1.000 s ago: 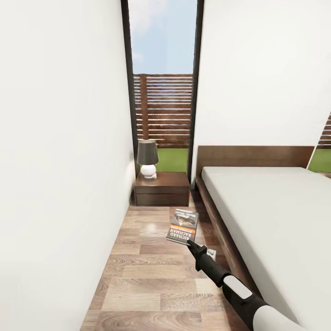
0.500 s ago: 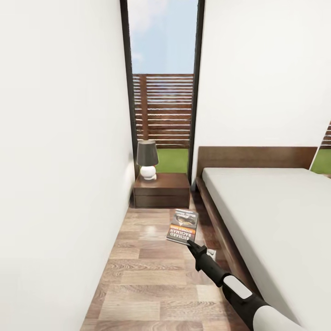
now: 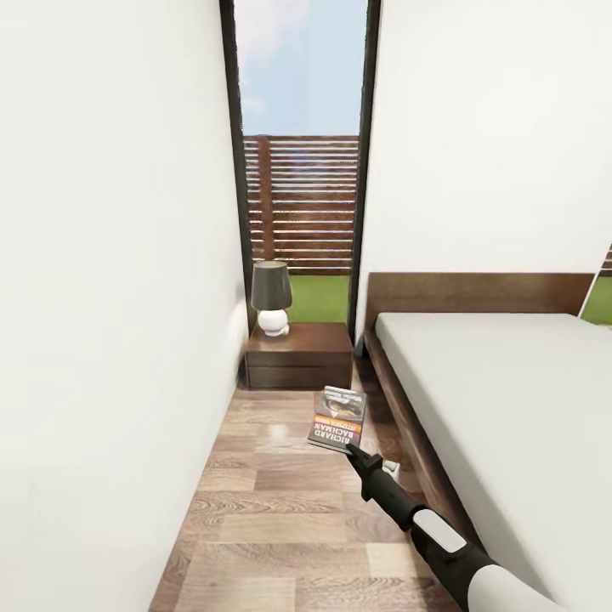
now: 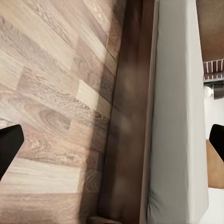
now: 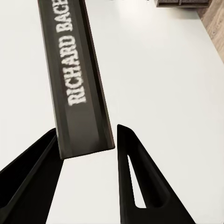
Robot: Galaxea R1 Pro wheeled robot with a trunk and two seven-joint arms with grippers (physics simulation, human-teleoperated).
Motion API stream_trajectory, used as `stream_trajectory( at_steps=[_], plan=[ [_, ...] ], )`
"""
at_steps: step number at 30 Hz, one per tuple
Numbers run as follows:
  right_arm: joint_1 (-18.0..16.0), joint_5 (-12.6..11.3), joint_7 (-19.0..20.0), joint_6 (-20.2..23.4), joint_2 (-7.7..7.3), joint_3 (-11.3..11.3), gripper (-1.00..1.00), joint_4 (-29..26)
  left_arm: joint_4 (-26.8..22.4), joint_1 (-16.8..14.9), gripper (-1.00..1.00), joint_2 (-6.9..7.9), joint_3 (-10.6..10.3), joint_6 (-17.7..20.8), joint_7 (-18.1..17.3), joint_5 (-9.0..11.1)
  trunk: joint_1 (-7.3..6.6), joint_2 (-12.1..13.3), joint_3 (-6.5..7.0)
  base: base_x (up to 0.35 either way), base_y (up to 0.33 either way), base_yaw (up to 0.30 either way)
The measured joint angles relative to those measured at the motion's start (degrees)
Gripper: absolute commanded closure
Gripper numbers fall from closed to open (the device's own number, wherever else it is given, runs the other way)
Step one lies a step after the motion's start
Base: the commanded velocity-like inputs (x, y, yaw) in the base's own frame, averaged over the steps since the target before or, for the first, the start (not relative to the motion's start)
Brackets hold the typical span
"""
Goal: In the bedroom, move the book from the bed onto either nightstand, and place the two sandals side by side next to the bed.
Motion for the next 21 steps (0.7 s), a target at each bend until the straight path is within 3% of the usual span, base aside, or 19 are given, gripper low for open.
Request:
stream_trajectory(
  at_steps=[21],
  plan=[
    [0.01, -0.01, 0.07, 0.01, -0.03, -0.01, 1.00, 0.00, 0.00, -0.02, -1.00, 0.00, -0.02, 0.00, 0.00, 0.00, 0.00, 0.00, 0.00, 0.168, 0.000, 0.000]
  ],
)
